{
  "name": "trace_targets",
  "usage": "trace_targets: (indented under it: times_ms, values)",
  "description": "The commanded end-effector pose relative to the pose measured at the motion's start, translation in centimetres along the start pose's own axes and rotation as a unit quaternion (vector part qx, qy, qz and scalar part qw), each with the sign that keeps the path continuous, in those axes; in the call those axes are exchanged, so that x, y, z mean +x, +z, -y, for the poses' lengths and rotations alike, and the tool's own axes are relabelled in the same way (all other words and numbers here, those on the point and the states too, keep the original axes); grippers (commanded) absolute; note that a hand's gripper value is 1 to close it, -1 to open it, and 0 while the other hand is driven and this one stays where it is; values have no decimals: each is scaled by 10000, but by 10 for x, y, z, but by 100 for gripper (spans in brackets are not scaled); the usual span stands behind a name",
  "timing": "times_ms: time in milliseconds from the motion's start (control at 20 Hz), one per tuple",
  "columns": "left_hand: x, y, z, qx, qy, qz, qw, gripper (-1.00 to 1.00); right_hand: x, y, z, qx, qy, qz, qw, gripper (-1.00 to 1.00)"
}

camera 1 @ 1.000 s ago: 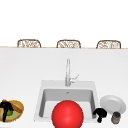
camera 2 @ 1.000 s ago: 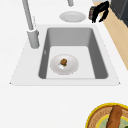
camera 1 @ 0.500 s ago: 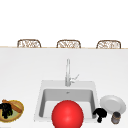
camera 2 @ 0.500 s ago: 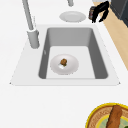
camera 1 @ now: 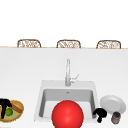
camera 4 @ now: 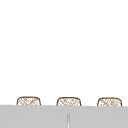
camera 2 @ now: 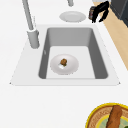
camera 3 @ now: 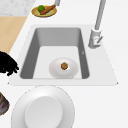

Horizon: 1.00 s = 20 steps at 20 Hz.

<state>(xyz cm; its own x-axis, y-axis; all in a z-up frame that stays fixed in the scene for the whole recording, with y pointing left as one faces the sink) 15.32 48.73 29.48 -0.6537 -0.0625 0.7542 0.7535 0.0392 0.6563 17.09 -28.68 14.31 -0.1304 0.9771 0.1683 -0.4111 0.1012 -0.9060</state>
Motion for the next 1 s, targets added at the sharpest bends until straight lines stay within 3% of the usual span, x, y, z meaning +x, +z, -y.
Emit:
trace_targets:
  times_ms: [0, 50, 150, 200, 400, 550, 650, 800, 950]
  values:
    - [-18, -1, 9, 269, -310, 217, 9989, -100, 0, 0, 0, 0, 0, 0, 10000, 0]
    - [-22, -1, 11, 283, -330, 240, 9988, -100, 0, 0, 0, 0, 0, 0, 10000, 0]
    - [-36, -3, 21, 197, -136, 218, 9995, -100, 0, 0, 0, 0, 0, 0, 10000, 0]
    - [-39, -2, 20, 178, 52, 210, 9996, -100, 0, 0, 0, 0, 0, 0, 10000, 0]
    - [-49, 10, 25, 82, 447, 172, 9988, -100, 0, 0, 0, 0, 0, 0, 10000, 0]
    - [-59, 11, 15, 21, 851, 133, 9963, -100, 0, 0, 0, 0, 0, 0, 10000, 0]
    - [-69, 13, 11, -12, 1100, 132, 9938, -100, 0, 0, 0, 0, 0, 0, 10000, 0]
    - [-81, 10, -2, -78, 1270, 92, 9918, -100, 0, 0, 0, 0, 0, 0, 10000, 0]
    - [-80, 10, -10, -93, 1066, 88, 9942, -100, 0, 0, 0, 0, 0, 0, 10000, 0]
